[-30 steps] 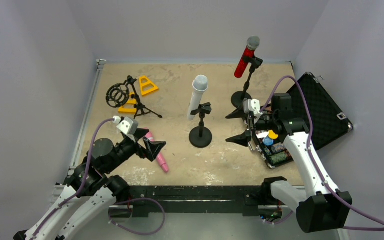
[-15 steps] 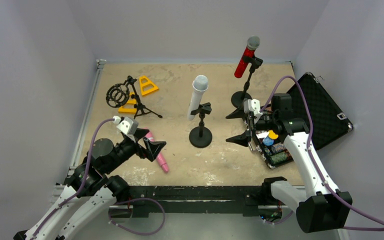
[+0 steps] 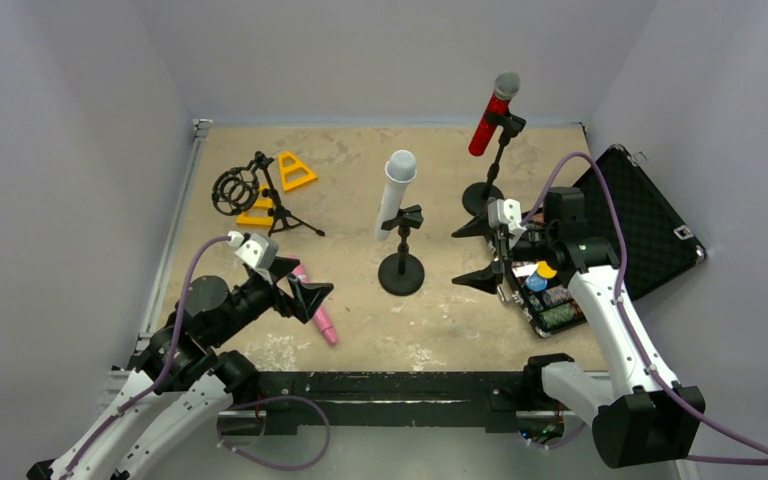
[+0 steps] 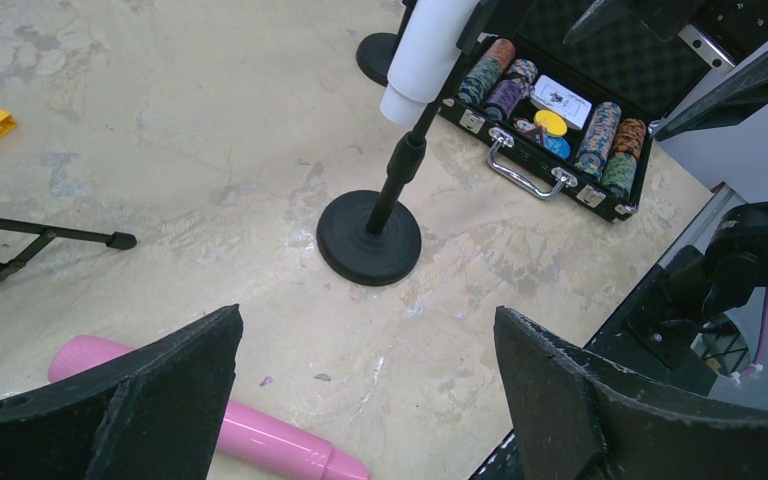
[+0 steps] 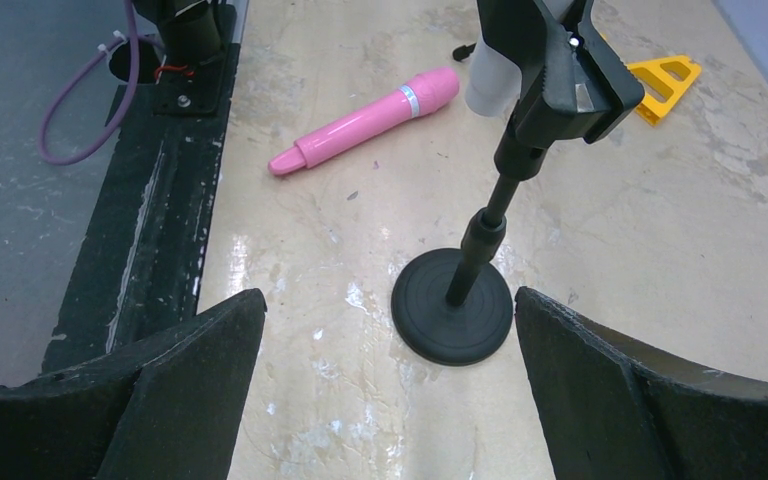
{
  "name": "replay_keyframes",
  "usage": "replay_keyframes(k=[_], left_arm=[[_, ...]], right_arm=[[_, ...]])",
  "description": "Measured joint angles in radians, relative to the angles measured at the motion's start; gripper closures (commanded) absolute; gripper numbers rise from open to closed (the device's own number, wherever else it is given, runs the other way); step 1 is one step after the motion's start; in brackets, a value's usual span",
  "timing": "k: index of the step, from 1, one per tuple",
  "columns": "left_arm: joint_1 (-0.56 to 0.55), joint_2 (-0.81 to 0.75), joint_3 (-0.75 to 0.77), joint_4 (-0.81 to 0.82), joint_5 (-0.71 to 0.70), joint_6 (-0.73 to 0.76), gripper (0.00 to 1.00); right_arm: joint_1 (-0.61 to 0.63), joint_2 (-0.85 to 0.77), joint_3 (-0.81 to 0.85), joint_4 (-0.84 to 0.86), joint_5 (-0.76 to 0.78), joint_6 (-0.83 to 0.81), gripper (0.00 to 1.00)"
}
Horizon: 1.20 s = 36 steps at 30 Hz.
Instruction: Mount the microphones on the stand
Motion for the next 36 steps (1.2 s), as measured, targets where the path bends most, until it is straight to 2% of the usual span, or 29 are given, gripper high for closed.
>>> replay_keyframes(k=[9, 15, 20, 26, 30, 36], left_arm=[[0.000, 0.000, 0.014, -0.035, -0.033, 0.005, 0.01], [0.000, 0.029, 0.122, -0.127, -0.138, 0.053, 0.00], [0.001, 0.118, 0.182, -0.103, -0.105, 0.090, 0.01], [0.001, 0.111, 0.156, -0.110, -0.060, 0.126, 0.01], [0.001, 0.033, 0.151, -0.136, -0.064, 0.132, 0.01], [0.001, -0.047, 0.130, -0.167, -0.067, 0.114, 0.01]], right_arm=[[0.000, 0.000, 0.000, -0.007, 0.006, -0.036, 0.01], [0.001, 0.022, 0.008, -0.066, 0.031, -0.117, 0.01], [0.063, 0.094, 0.063, -0.102, 0.078, -0.148, 0.01], [0.180, 0.190, 0.117, 0.056, 0.167, -0.044, 0.05], [0.214, 0.291, 0.172, 0.185, 0.167, 0.042, 0.08], [0.254, 0.384, 0.157, 0.389, 0.146, 0.190, 0.11]])
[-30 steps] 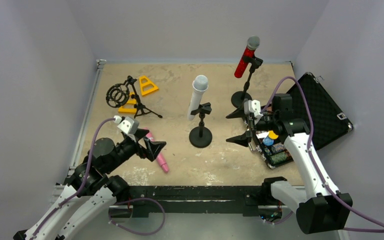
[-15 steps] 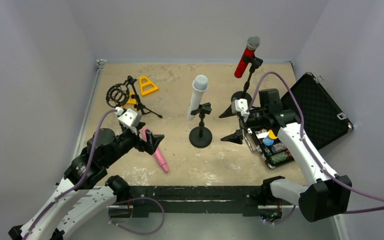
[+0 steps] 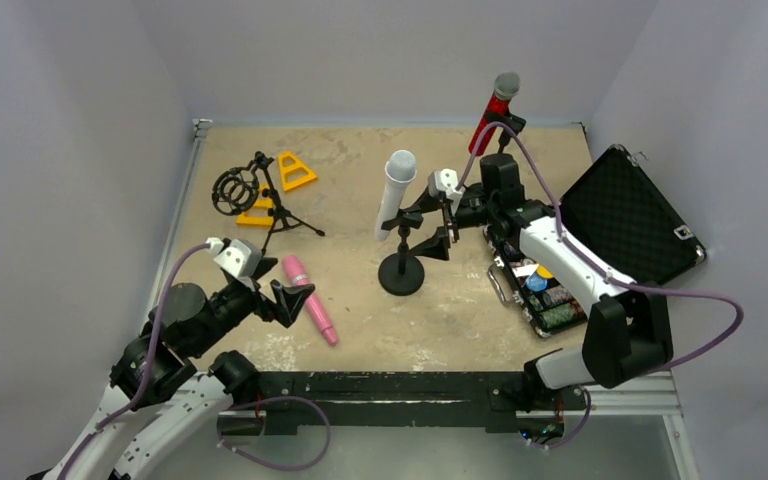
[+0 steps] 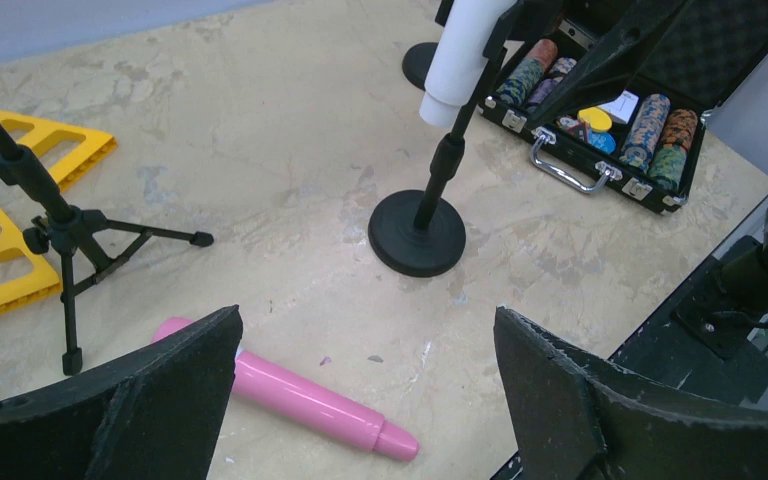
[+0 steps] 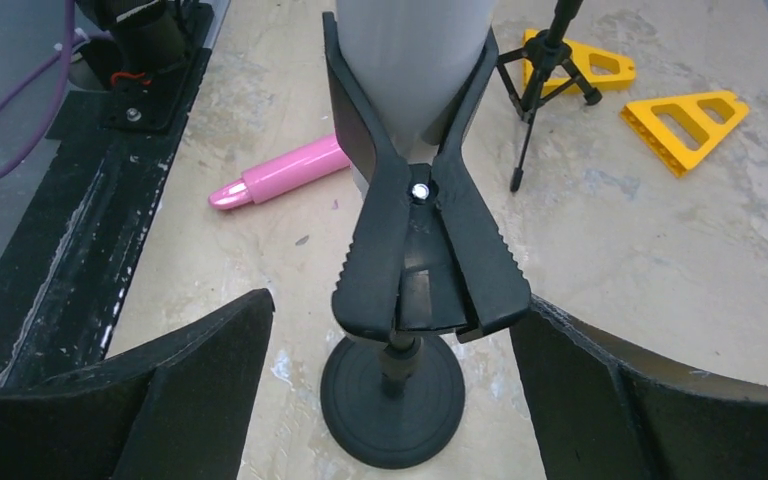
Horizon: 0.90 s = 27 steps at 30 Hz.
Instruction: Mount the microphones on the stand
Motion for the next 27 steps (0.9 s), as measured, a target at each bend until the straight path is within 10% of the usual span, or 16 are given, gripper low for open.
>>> replay_keyframes(k=[15, 27], left_arm=[[0.000, 0.003, -0.015, -0.021, 0.000, -0.035, 0.01], [0.000, 0.005, -0.015, -0.021, 0.000, -0.041, 0.01]], right_arm=[[0.014, 0.138, -0.057, 0.342, -0.121, 0.249, 0.35], [0.017, 0.165, -0.073, 0.444, -0.184, 0.289, 0.93]])
